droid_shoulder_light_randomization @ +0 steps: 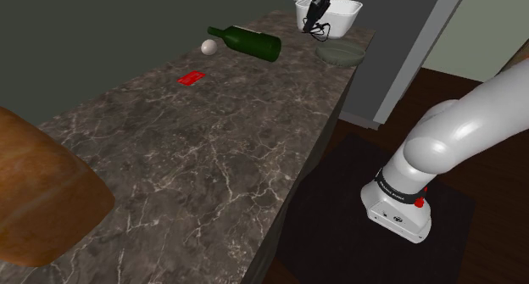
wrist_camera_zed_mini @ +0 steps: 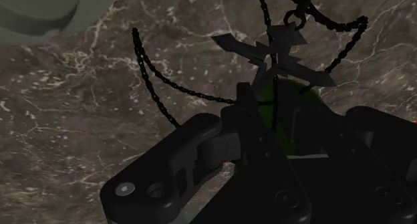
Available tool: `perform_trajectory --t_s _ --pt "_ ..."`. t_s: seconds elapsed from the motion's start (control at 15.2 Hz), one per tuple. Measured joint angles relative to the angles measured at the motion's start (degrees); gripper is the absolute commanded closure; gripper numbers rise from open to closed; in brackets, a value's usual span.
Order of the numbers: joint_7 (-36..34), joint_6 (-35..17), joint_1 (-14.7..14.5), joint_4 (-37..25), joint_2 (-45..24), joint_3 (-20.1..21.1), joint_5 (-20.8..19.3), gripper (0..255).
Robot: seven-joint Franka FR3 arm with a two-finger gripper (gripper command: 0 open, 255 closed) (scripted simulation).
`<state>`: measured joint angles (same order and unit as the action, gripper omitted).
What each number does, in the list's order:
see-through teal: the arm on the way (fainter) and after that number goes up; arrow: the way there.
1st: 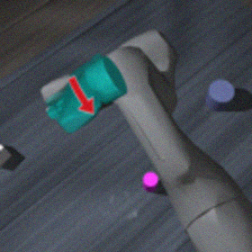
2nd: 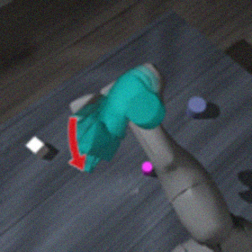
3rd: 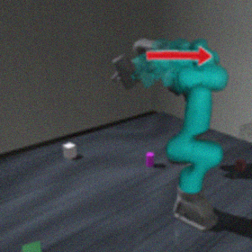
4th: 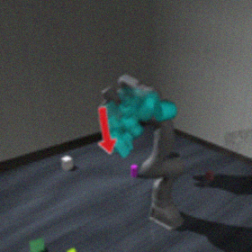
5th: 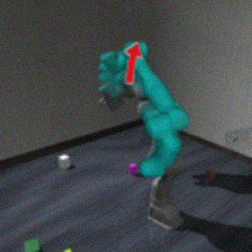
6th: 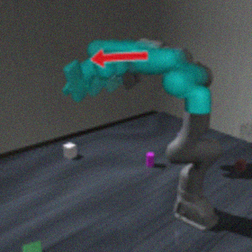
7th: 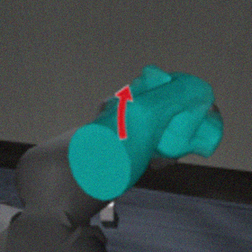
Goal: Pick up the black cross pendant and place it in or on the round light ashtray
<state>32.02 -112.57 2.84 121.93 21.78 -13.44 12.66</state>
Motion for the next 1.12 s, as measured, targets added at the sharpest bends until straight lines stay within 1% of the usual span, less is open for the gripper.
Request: perform_trajectory --t_s 0.33,0.73,0.92,1.12 --pt "6.9 2.9 2.3 -1.6 -0.5 -5.4 -0.6 255" --pt "14.9 6.5 4.4 -5.9 -3.2 -11.7 -0.5 255" --pt "16.5 5.5 4.7 -5.1 -3.9 -12.7 -0.3 255" --pt "17.4 3.4 4.8 -2.8 -3.8 -12.9 -0.2 255"
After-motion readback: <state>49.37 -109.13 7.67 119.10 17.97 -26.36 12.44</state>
